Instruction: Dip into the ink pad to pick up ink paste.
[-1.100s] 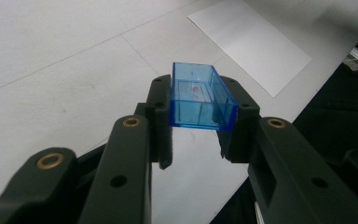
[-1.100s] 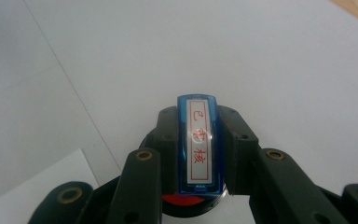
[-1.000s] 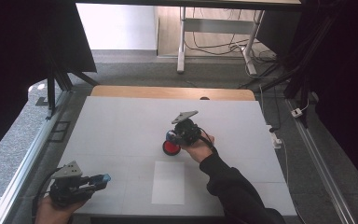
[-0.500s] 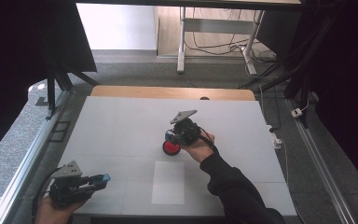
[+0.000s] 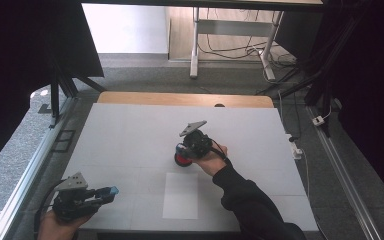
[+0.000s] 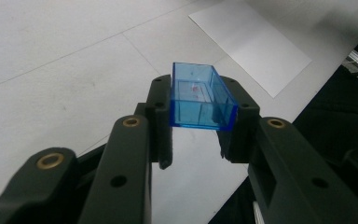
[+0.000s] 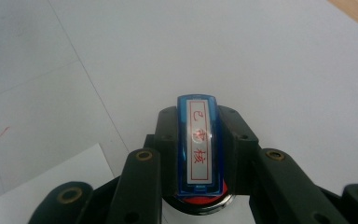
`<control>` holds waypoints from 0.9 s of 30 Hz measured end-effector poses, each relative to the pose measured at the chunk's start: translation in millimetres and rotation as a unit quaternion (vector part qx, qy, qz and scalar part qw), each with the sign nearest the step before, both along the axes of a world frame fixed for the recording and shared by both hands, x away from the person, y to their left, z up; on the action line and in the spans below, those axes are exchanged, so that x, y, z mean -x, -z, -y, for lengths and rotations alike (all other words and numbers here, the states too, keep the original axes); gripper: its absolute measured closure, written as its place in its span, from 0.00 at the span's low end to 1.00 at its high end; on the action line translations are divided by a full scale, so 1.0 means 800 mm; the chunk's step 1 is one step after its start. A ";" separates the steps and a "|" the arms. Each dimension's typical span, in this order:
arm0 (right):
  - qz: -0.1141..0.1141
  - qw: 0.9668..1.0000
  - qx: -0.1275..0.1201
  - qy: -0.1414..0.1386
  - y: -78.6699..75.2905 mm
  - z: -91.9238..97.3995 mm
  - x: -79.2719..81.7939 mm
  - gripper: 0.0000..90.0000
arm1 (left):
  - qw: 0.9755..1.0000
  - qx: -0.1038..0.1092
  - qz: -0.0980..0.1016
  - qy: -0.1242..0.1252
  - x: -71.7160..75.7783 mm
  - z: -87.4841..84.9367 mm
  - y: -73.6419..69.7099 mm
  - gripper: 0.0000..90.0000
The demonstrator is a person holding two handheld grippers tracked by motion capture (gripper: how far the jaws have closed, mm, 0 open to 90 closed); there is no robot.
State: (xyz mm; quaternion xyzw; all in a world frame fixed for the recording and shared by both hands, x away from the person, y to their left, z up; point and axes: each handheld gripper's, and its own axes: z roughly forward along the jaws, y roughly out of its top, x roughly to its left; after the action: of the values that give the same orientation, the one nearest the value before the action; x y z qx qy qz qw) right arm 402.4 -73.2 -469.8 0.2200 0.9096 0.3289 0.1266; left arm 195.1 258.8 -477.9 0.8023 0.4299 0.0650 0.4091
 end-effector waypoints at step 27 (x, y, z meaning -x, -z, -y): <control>-0.034 0.999 -0.024 0.016 0.017 0.004 -0.011 0.80 | 1.000 0.001 -0.002 -0.001 0.000 0.000 0.000 0.76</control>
State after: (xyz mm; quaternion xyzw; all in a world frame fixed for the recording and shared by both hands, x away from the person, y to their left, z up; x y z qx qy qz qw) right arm 411.1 -76.8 -483.4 0.2485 0.9017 0.3408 0.0951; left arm 195.5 258.8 -478.2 0.8014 0.4318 0.0637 0.4089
